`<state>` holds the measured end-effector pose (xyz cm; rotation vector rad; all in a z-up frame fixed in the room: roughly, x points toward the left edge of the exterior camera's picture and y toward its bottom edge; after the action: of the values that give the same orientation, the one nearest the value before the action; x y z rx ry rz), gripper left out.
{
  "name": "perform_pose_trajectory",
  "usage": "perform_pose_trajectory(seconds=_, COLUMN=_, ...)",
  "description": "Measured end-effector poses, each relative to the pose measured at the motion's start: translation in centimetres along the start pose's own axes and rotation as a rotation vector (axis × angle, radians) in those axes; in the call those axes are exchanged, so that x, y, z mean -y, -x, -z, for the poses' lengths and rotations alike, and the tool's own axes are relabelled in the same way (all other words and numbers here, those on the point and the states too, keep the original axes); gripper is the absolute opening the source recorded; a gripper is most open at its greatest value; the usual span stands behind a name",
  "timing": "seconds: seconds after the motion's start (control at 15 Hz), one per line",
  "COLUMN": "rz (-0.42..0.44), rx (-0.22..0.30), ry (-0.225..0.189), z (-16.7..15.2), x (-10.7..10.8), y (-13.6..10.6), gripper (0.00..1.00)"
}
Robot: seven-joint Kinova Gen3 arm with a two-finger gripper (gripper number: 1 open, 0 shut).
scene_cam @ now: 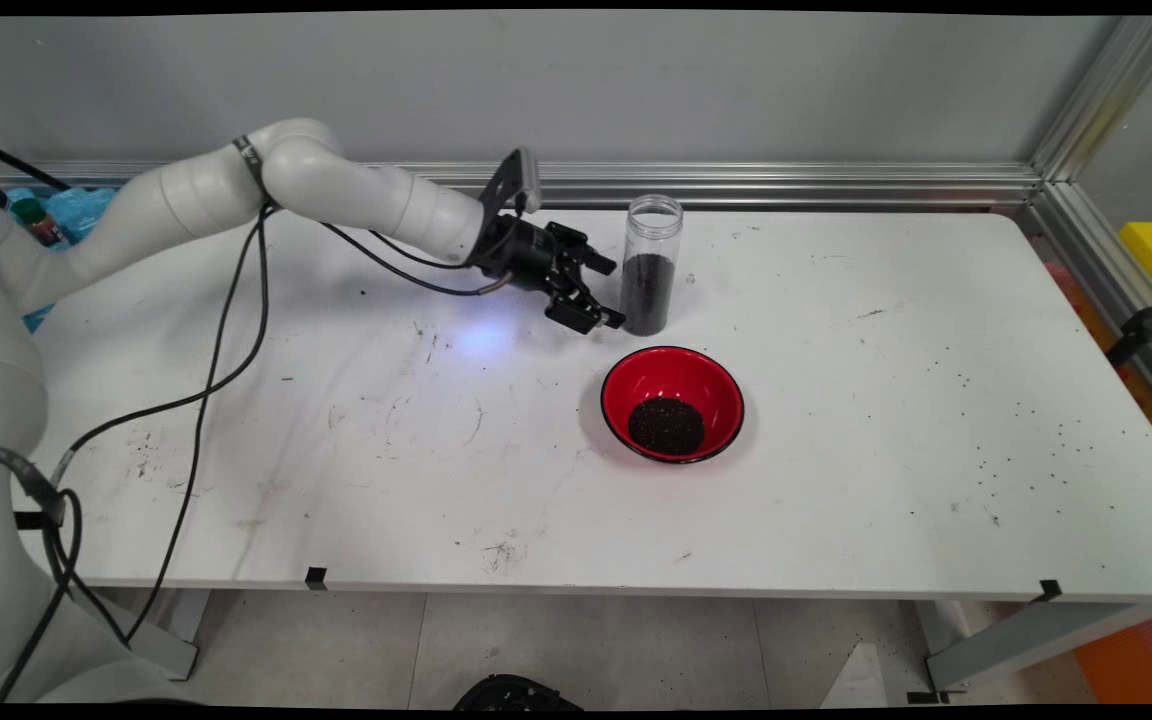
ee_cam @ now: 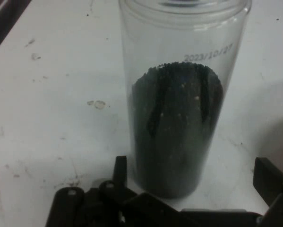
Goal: Pick up the black seasoning powder from the table
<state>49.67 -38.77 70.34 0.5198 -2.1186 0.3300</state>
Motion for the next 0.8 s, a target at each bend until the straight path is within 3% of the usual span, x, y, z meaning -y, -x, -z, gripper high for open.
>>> perform_pose_trajectory(seconds=0.8, rz=0.008, rx=-0.012, ry=-0.003, z=-3.6, x=0.6, y=0.2, gripper=1.0)
